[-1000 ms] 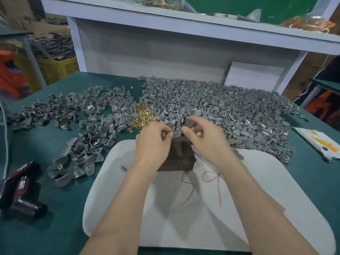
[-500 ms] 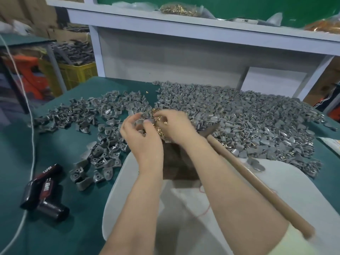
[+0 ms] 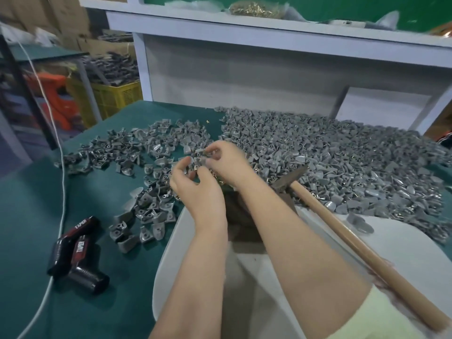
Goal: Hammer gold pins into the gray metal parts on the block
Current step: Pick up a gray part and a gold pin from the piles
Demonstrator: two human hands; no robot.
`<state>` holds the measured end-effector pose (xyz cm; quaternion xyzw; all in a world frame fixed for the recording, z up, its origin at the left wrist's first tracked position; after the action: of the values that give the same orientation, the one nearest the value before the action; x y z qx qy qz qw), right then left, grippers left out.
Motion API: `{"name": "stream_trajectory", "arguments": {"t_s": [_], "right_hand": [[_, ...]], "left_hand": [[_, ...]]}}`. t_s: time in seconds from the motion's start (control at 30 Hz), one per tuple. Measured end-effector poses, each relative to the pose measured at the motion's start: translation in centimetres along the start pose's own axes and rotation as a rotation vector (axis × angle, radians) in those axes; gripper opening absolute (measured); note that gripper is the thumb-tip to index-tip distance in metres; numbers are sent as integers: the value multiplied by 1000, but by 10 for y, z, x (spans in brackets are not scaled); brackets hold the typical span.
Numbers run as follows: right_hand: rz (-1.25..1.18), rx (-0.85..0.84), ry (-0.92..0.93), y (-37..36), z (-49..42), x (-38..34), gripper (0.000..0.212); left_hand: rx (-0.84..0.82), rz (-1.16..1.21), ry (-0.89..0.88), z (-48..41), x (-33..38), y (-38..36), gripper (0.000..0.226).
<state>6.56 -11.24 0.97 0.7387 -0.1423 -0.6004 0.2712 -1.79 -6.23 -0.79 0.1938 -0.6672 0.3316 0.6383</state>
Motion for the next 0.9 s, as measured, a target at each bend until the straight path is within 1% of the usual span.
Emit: {"name": "stream_trajectory", "arguments": {"t_s": [0.07, 0.1, 0.13, 0.23, 0.33, 0.4, 0.43, 0.47, 0.5, 0.53, 0.57, 0.63, 0.7, 0.8, 0.83, 0.9], "right_hand": [[-354, 2, -60, 22, 14, -3, 21], [-459, -15, -60, 32, 23, -5, 21], [-479, -28, -41, 42, 32, -7, 22], [-364, -23, 13, 63, 52, -13, 23], [-326, 30, -6, 74, 62, -16, 24], [-411, 75, -19, 78, 63, -15, 23], [-461, 103, -26, 78, 62, -13, 22], [-462, 135, -33, 76, 60, -10, 20], [-379, 161, -34, 72, 55, -7, 19], [-235, 160, -22, 66, 50, -4, 17], [-69, 118, -11, 57, 44, -2, 17], [224, -41, -42, 33, 28, 4, 17], [407, -152, -88, 9, 11, 9, 19], [575, -171, -119, -13, -7, 10, 21], [601, -170, -128, -17, -10, 9, 20], [575, -167, -138, -25, -14, 9, 20]], "left_hand": [[-60, -5, -38, 2, 0, -3, 27], [-90, -11, -65, 3, 1, -5, 27], [-114, -25, -99, 4, 1, -6, 26], [-220, -97, -215, 8, 5, -9, 22], [-338, -164, -324, 14, 7, -14, 22], [-320, -169, -357, 15, 9, -13, 20], [-283, -145, -341, 13, 10, -12, 19], [-228, -107, -303, 11, 10, -10, 18], [-163, -55, -251, 7, 10, -7, 18], [-97, 8, -191, 4, 9, -4, 17], [-39, 72, -136, 0, 8, -1, 16], [41, 185, -54, -5, 6, 4, 13], [82, 245, -18, -8, 5, 6, 11], [93, 271, -5, -8, 4, 6, 9], [95, 272, -1, -7, 4, 5, 9], [96, 267, 5, -6, 4, 4, 9]]}}
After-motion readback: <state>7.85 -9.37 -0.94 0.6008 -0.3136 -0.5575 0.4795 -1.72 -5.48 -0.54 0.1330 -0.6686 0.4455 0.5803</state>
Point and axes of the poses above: each hand's wrist, its own z-axis away from the middle knuckle, its own y-axis out of the back of the hand, x = y × z, the point moved 2 cm from there along -z, towards the middle knuckle, and after that the axes turned 11 degrees about -z, right-handed, at the moved point
